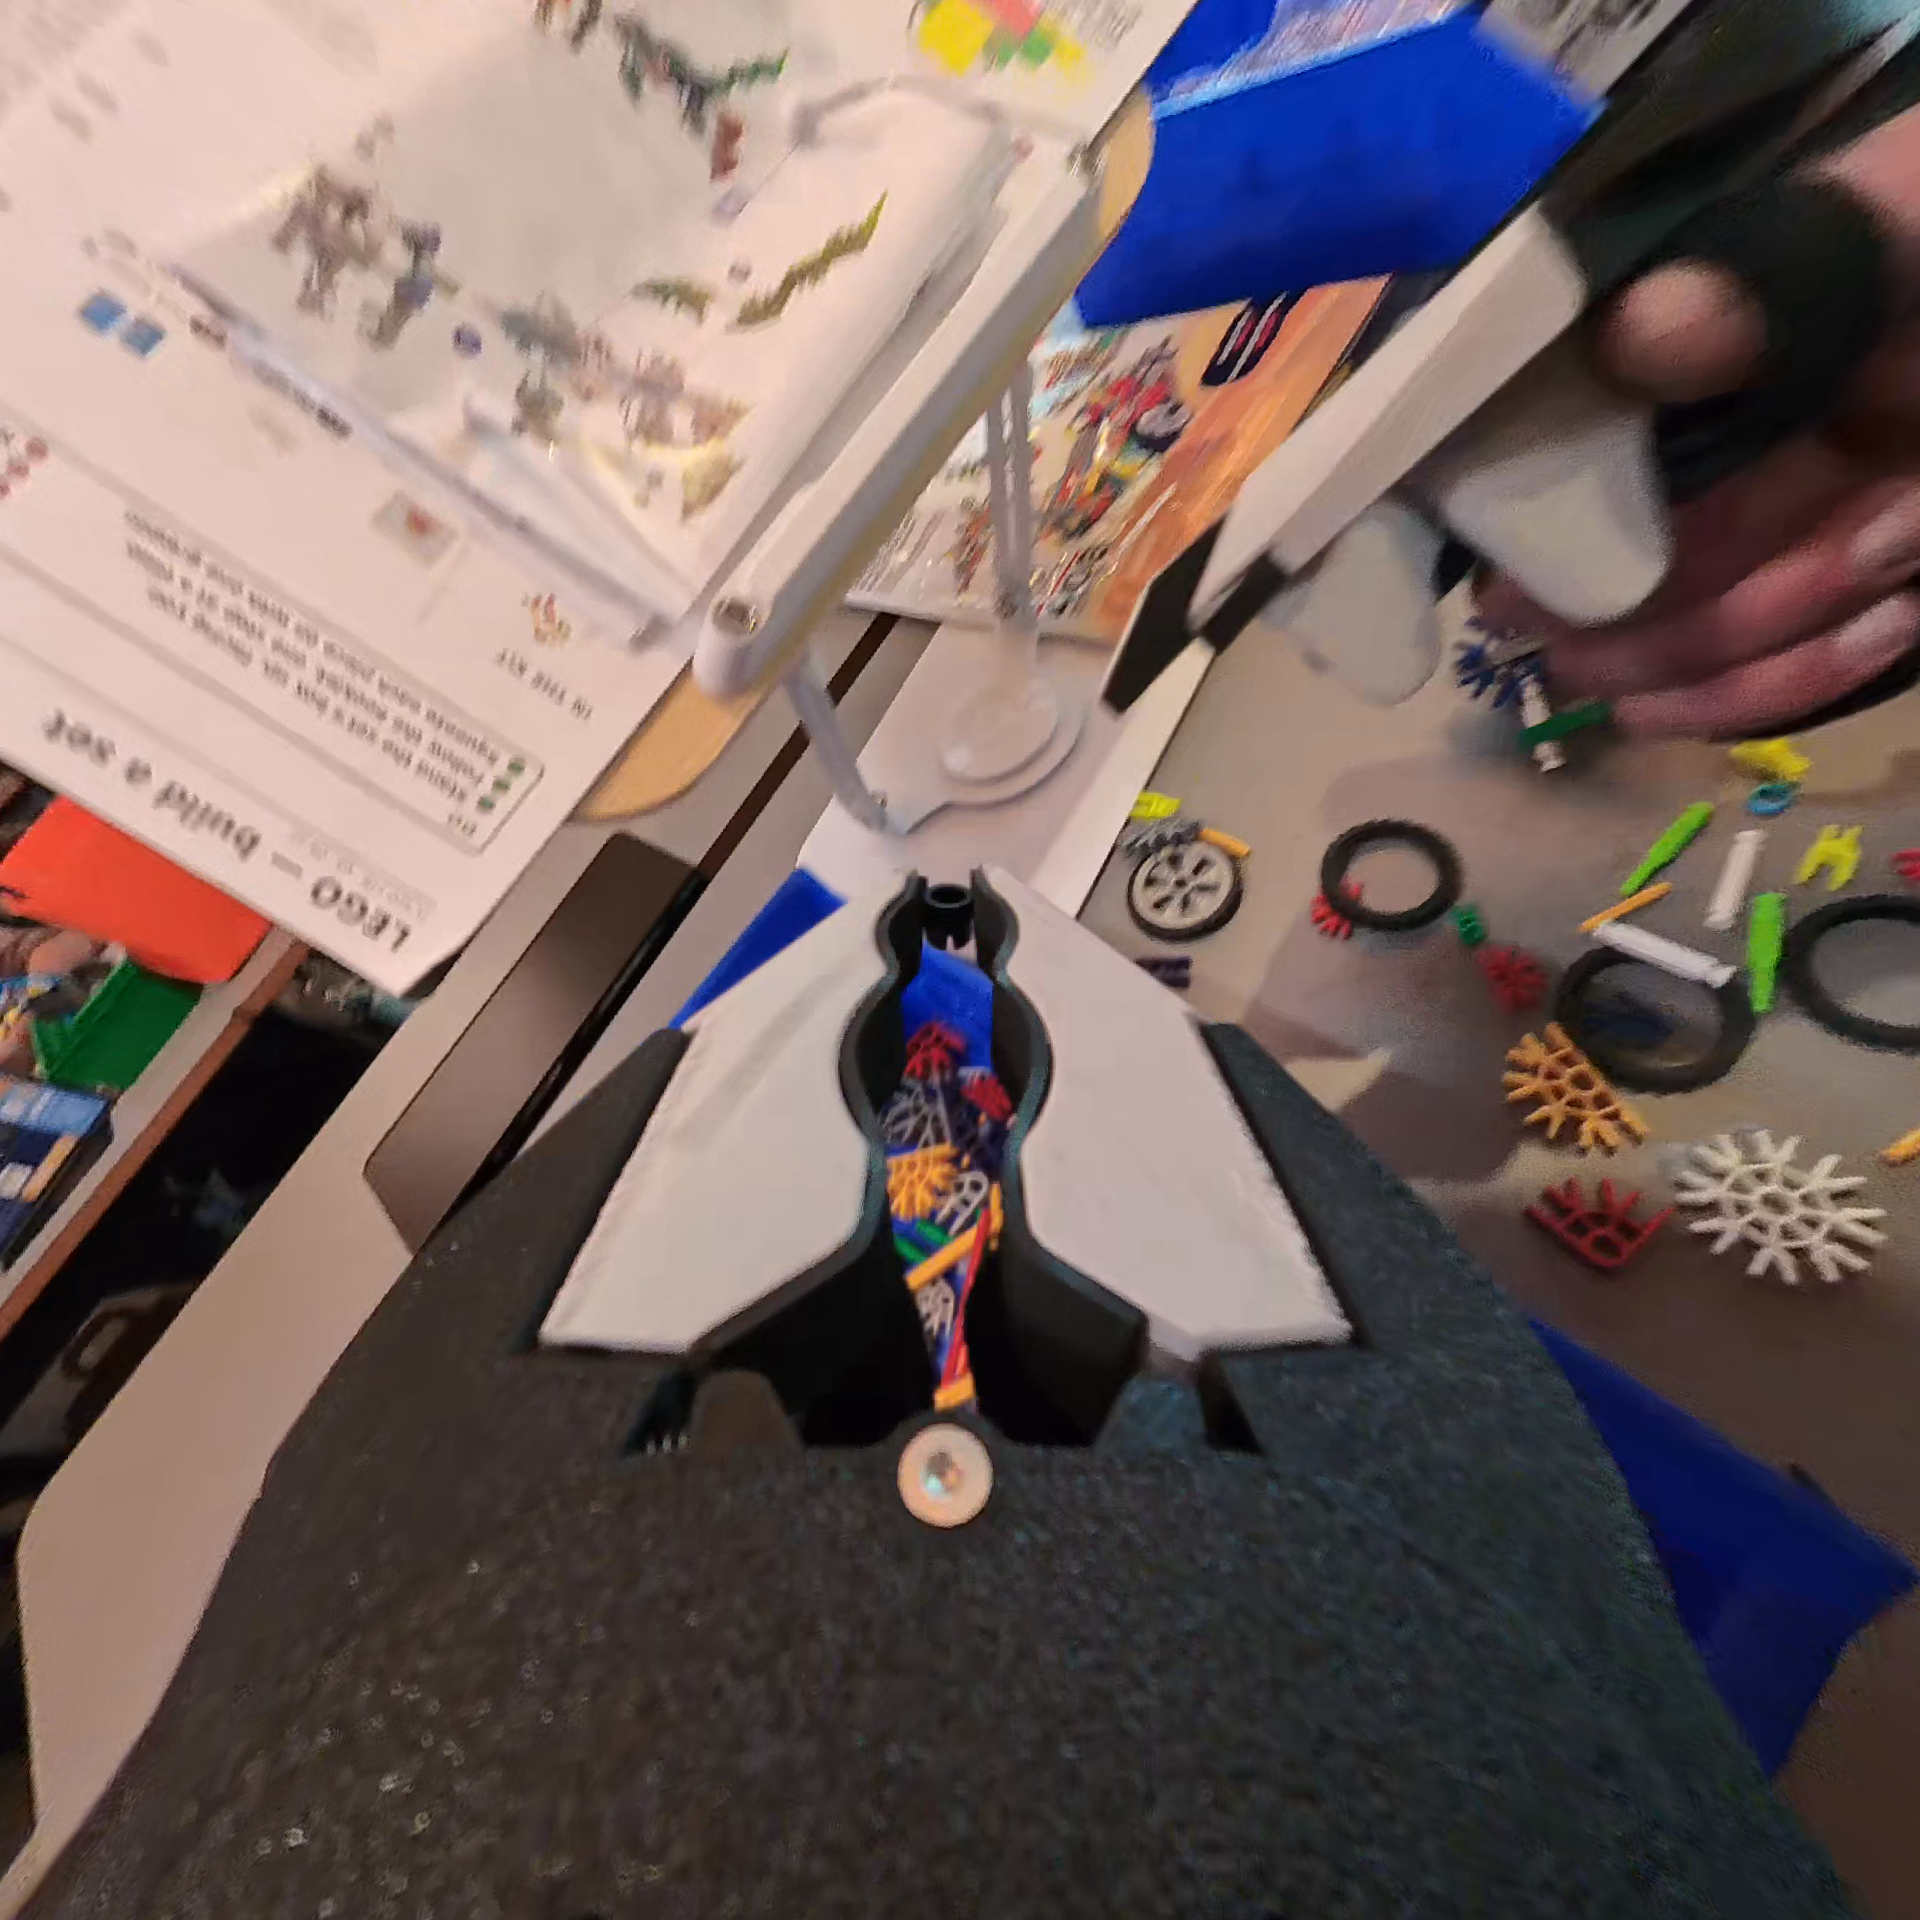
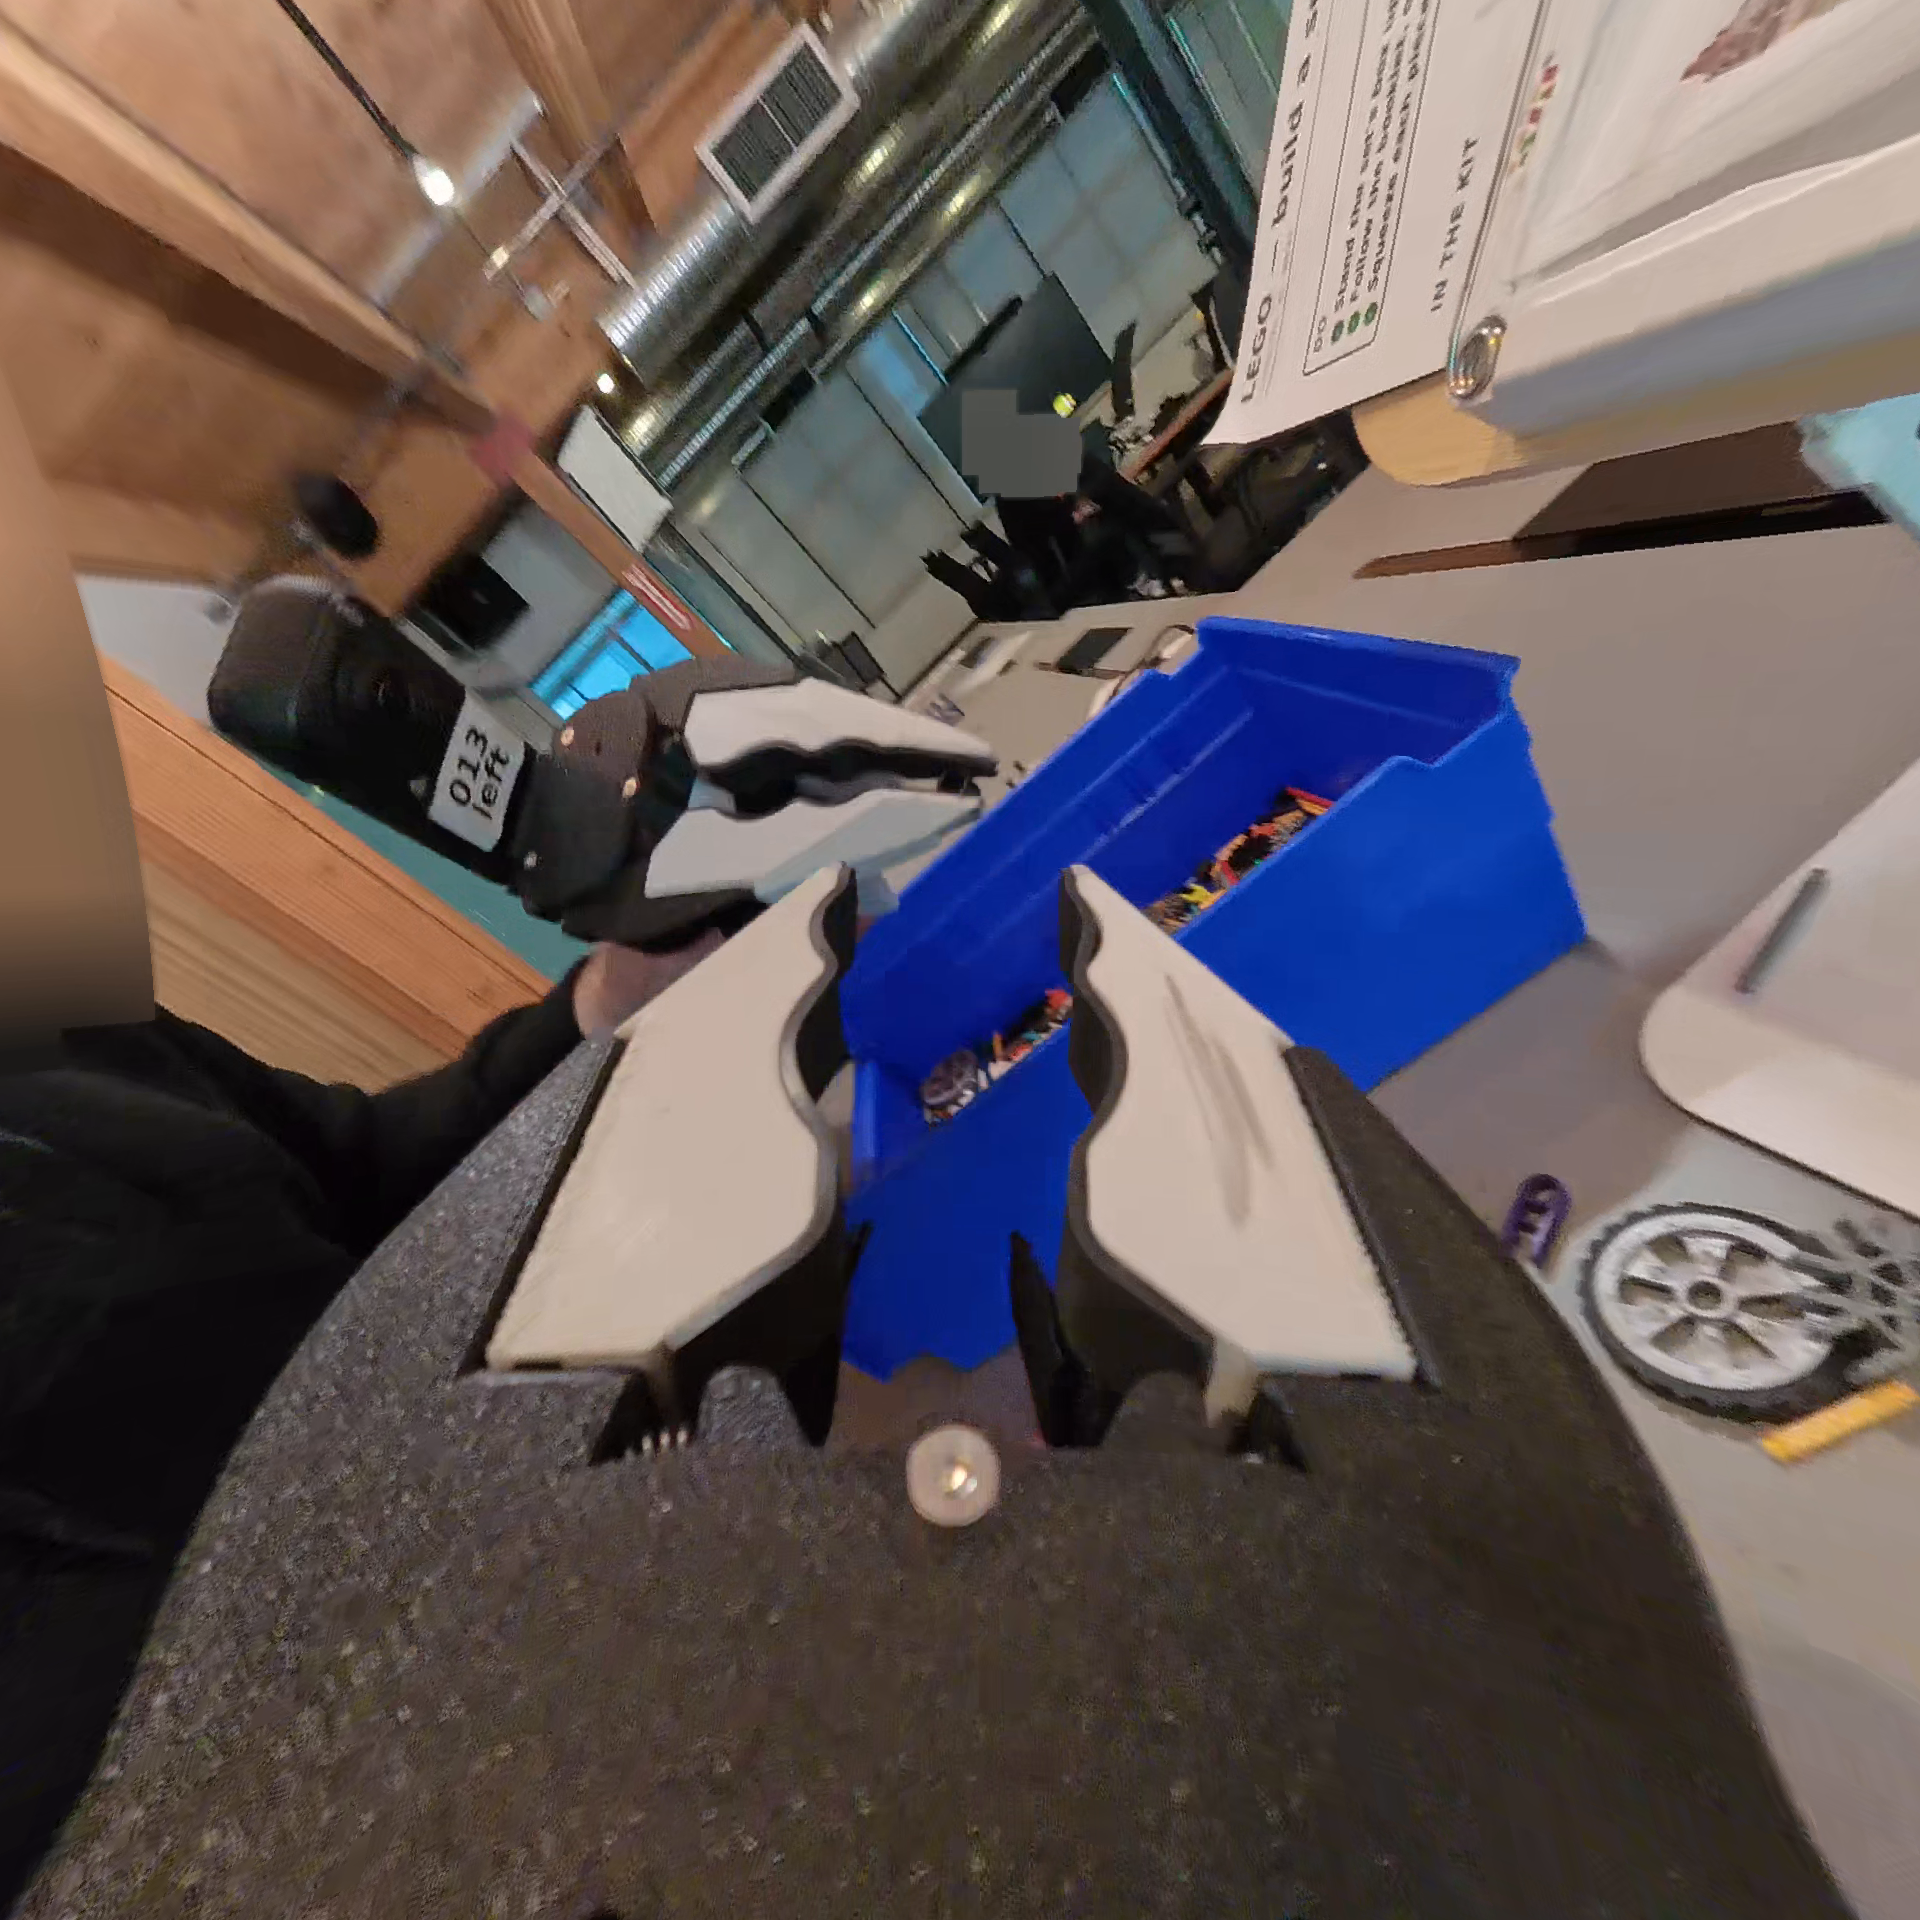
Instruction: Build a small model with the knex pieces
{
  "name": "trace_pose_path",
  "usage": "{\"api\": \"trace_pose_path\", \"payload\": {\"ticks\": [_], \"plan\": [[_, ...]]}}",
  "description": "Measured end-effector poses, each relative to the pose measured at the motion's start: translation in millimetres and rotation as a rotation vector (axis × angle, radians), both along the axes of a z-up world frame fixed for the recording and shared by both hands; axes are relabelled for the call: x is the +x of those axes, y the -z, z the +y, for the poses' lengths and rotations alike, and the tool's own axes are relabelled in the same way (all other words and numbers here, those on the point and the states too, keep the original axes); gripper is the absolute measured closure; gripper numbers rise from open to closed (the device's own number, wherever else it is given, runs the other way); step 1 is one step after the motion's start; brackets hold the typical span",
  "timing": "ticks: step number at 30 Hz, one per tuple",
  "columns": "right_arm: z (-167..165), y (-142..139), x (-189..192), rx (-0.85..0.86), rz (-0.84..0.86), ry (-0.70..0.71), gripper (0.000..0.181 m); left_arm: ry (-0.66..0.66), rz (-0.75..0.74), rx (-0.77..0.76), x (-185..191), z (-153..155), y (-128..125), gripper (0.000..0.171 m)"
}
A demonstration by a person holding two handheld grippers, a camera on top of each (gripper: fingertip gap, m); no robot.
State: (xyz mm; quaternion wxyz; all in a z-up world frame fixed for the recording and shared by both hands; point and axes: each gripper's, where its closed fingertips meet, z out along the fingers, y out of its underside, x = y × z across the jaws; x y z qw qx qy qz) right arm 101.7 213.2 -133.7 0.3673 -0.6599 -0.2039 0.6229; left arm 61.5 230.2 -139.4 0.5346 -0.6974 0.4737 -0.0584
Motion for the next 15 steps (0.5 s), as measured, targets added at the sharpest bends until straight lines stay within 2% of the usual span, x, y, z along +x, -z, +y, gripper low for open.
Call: {"api": "trace_pose_path", "payload": {"ticks": [5,12,15], "plan": [[-9.4,-6.9,-2.5,-0.114,0.143,-0.090,0.141,0.128,-0.099,0.032,32.5,-19.3,-26.6,0.165],[-23.1,-24.3,4.7,-0.214,0.347,-0.182,0.141,0.262,-0.127,0.037,61.1,-37.9,-33.0,0.165],[-27.7,-30.3,10.1,-0.223,0.405,-0.197,0.153,0.295,-0.133,0.036,68.1,-41.7,-33.5,0.165]]}}
